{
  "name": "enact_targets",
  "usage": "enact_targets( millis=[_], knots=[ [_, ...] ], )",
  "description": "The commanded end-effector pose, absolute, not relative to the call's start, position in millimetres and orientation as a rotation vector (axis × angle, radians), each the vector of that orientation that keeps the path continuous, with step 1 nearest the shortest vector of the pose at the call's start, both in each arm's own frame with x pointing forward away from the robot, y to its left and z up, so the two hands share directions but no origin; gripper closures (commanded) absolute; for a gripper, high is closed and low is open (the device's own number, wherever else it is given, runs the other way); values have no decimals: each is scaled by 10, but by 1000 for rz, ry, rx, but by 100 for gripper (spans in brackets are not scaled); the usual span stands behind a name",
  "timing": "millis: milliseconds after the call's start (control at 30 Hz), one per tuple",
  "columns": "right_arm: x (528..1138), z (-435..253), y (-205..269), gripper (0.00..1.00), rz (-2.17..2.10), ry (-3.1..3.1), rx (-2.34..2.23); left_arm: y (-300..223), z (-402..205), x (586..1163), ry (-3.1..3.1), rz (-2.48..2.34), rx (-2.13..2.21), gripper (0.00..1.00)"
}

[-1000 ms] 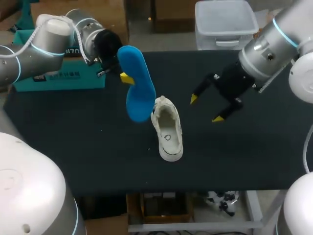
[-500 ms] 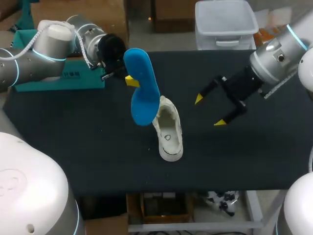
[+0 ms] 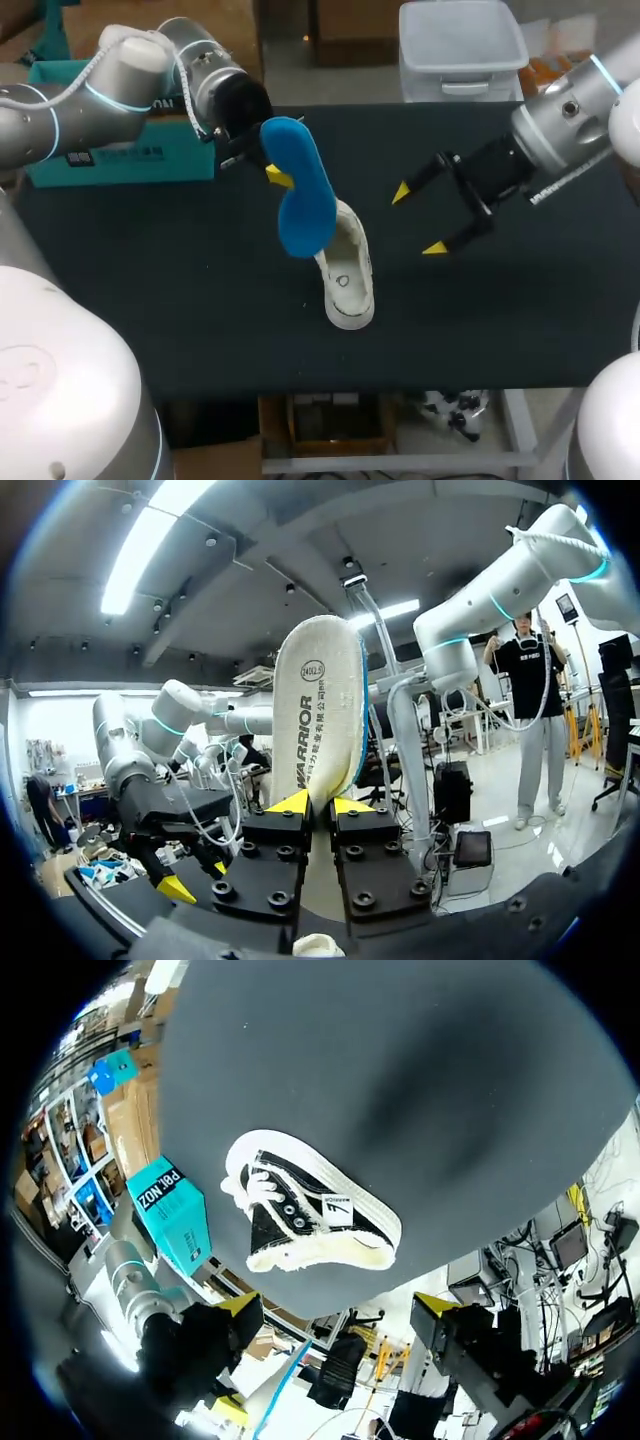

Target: Open the shoe tongue, take the insole out of the shoe, put the insole back into the shoe, and pack the shoe into the shoebox

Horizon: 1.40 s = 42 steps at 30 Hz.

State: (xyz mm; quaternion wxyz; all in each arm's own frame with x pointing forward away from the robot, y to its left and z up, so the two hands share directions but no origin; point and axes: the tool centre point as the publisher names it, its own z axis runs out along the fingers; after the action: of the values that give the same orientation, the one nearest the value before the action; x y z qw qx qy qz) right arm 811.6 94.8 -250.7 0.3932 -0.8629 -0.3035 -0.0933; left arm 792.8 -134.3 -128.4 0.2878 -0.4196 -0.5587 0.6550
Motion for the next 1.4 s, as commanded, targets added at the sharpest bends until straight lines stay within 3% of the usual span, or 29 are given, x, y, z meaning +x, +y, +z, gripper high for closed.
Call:
enact_targets(
  millis=[33, 967, 1000, 1067, 1100, 1200, 1400],
  knots=[
    [8080, -2655, 1000, 0, -240, -732, -2164, -1391, -1322, 7883, -1497, 1710, -1217, 100],
    [7815, -2938, 1515, 0, -298, -549, -1935, -1693, -2053, 7675, -1598, 1677, -1715, 100],
    [7809, -2949, 1529, 2, -305, -539, -1923, -1696, -2092, 7680, -1599, 1680, -1720, 100],
    [7801, -2969, 1556, 22, -308, -533, -1902, -1711, -2156, 7685, -1614, 1684, -1731, 100],
    [7797, -2977, 1566, 48, -313, -525, -1893, -1716, -2179, 7685, -1615, 1686, -1730, 100],
    [7786, -2987, 1602, 55, -319, -516, -1870, -1741, -2236, 7663, -1638, 1689, -1750, 100],
    [7754, -2969, 1657, 58, -324, -505, -1849, -1792, -2294, 7627, -1656, 1676, -1786, 100]
  ],
)
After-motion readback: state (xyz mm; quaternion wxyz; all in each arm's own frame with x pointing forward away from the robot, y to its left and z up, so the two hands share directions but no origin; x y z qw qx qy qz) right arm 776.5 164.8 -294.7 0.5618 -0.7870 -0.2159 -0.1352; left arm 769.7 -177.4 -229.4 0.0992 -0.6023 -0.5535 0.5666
